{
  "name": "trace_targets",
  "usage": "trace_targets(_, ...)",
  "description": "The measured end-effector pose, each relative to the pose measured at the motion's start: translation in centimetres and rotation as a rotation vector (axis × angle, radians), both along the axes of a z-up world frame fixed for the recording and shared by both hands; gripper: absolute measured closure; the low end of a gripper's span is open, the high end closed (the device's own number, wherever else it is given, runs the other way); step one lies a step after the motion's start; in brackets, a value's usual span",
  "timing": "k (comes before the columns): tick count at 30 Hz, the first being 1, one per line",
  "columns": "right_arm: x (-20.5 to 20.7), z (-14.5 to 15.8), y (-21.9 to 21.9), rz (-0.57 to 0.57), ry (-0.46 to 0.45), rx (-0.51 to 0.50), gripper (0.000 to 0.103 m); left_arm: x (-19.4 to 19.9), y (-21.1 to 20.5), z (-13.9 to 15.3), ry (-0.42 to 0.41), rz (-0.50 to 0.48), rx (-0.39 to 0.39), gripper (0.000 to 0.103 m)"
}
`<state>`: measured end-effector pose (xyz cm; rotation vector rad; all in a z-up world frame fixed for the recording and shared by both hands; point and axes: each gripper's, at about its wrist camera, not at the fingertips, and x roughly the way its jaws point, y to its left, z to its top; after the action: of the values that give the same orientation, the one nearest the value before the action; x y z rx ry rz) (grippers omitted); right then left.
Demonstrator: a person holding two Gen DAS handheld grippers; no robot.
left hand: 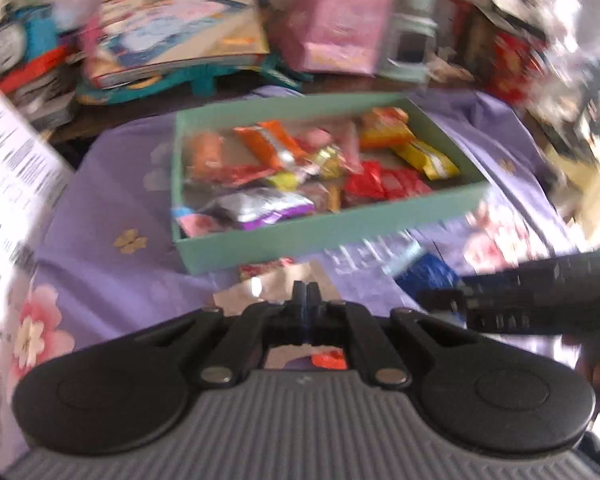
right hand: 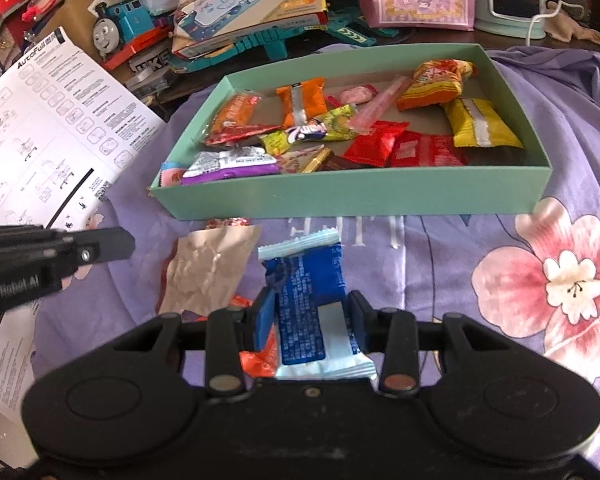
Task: Organize snacks
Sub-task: 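Grasp the red packet with the left tool while the right tool holds the blue wafer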
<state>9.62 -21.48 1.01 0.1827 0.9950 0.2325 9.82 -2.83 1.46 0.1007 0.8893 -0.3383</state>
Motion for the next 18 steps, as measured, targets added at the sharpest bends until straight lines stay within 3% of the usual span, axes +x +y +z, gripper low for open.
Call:
trace_targets(1,-0.1,0.0,-0.2,-0.004,0.0,0.002,0.064,-0.1,-0.4,-0.6,0.003,-0.023,0.018,0.097)
trace_targets(3,-0.2,-0.1,-0.4,-0.007,0.001,0.005,0.064,-0.5,-1.1,-1.9,0.017,-0.04,0.052,0.08)
trace_targets(7,-0.5,-0.4,-1.1,-0.021,0.009,0.003,0.064,-1.7,-4.1,-3.9,0.012,-0.2,0.078,0.069)
trace_targets(9,-0.5,-0.4,-1.9,-0.04,0.011,-0.004,0.064,-1.8,-6.2,-4.3,-0.027,-0.322,0.122,0.044)
trace_targets(11,-0.6,-0.3,-2.8,-0.062,0.012,-0.011,0.064,-1.6,-8.0,-5.0,-0.042,-0.435,0.161,0.032)
trace_targets(15,-1.2,-0.4,-4.9,-0.105,0.025,-0.016,0.064,-0.6,-10.4,-7.8,0.05,-0.629,0.26,0.031)
trace_targets(18,-1.7,-0.8,-6.1,-0.131,0.037,-0.007,0.064,-1.3,-10.6,-8.6,0.021,-0.711,0.33,0.03)
